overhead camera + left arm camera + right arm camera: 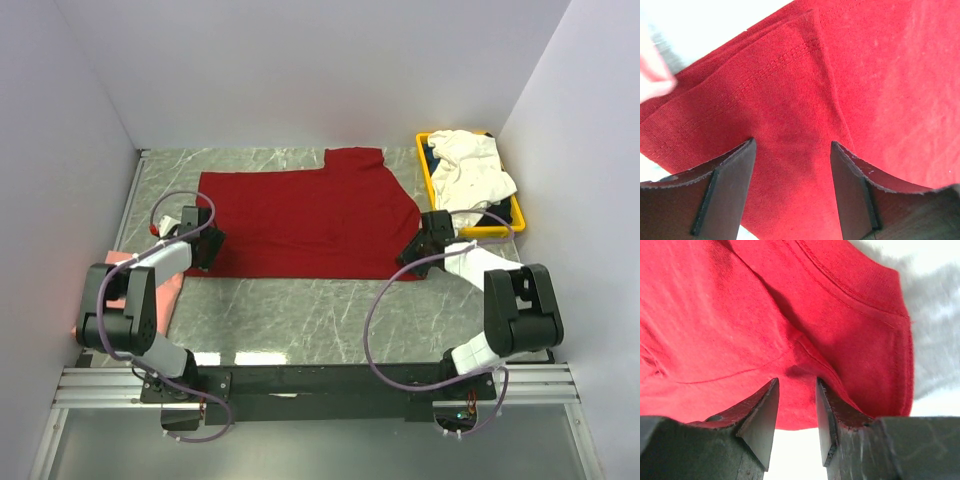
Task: Fold and stack the t-shirts
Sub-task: Fold the tshirt
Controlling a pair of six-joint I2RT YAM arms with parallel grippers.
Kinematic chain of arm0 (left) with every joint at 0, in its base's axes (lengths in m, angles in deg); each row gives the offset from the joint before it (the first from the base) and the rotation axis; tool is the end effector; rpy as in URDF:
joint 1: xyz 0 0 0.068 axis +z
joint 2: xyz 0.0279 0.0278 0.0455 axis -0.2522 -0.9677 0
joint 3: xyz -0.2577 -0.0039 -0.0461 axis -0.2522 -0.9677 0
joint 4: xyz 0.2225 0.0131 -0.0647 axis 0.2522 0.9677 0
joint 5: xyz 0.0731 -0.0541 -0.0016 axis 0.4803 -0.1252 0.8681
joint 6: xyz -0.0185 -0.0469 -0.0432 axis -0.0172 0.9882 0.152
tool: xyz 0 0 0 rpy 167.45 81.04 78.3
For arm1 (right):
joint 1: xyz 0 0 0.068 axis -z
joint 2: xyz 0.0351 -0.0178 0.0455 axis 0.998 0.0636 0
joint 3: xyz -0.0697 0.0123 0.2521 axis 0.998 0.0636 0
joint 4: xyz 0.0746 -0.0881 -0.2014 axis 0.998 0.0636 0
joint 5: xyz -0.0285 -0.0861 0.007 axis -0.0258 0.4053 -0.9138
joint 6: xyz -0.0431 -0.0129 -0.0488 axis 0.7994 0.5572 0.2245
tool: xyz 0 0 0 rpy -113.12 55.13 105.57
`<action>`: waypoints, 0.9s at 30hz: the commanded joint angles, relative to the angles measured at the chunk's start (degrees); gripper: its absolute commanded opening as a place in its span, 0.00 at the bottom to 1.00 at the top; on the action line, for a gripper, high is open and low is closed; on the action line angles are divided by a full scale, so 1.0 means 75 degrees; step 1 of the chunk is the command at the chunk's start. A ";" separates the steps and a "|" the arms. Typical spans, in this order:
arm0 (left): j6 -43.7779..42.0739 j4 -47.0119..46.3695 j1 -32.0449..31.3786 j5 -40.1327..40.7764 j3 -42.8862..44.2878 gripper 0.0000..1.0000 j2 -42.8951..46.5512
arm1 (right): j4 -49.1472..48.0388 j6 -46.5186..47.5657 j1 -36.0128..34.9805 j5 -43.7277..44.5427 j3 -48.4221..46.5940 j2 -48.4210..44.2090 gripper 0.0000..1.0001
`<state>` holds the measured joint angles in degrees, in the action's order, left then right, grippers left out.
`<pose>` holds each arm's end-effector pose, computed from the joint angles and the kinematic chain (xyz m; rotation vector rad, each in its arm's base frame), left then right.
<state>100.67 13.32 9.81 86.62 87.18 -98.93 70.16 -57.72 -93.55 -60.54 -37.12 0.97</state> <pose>0.2795 -0.0102 0.1574 -1.4325 2.0476 -0.2302 0.2657 0.0374 0.1507 0.8380 2.5036 0.4204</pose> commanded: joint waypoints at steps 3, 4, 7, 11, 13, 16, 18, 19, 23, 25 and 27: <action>-0.0154 0.1201 0.0089 0.0440 -0.0617 0.69 0.0398 | 0.0570 0.0016 0.0023 -0.0203 0.1094 -0.0723 0.43; -0.0166 0.1213 0.0089 0.0451 -0.0664 0.69 0.0457 | 0.0570 0.0040 0.0011 -0.0215 0.1224 -0.0853 0.43; -0.0201 0.1248 0.0089 0.0498 -0.0828 0.69 0.0692 | 0.0652 0.0016 0.0023 -0.0262 0.1739 -0.1415 0.43; -0.0306 0.1365 0.0101 0.0510 -0.0922 0.69 0.0960 | 0.0898 0.0028 0.0011 -0.0274 0.2279 -0.2235 0.43; -0.0400 0.1272 0.0101 0.0382 -0.1051 0.69 0.1101 | 0.1131 0.0005 0.0011 -0.0262 0.2444 -0.2809 0.43; -0.0529 0.1236 0.0101 0.0322 -0.1180 0.71 0.1453 | 0.1482 -0.0007 -0.0001 -0.0274 0.2456 -0.3583 0.43; -0.0634 0.1330 0.0101 0.0276 -0.1111 0.71 0.1722 | 0.1729 0.0040 0.0011 -0.0076 0.2154 -0.3980 0.43; -0.0658 0.1365 0.0101 0.0252 -0.1040 0.72 0.1804 | 0.1870 0.0075 0.0011 -0.0051 0.2024 -0.4099 0.43; -0.0682 0.1587 0.0101 0.0217 -0.0257 0.79 0.2017 | 0.1732 0.0297 0.0011 -0.0156 0.1040 -0.4288 0.43; -0.0576 0.1845 0.0112 0.0240 0.0574 0.82 0.1830 | 0.1265 0.0449 0.0011 -0.0460 0.0489 -0.4136 0.43; -0.0622 0.1997 0.0124 0.0321 0.1637 0.94 0.1268 | 0.0900 0.0707 0.0011 -0.0566 -0.0060 -0.3786 0.43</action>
<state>97.15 28.10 10.44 87.54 88.71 -86.82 82.49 -55.67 -93.55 -63.57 -30.84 -29.17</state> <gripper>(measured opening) 0.910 0.427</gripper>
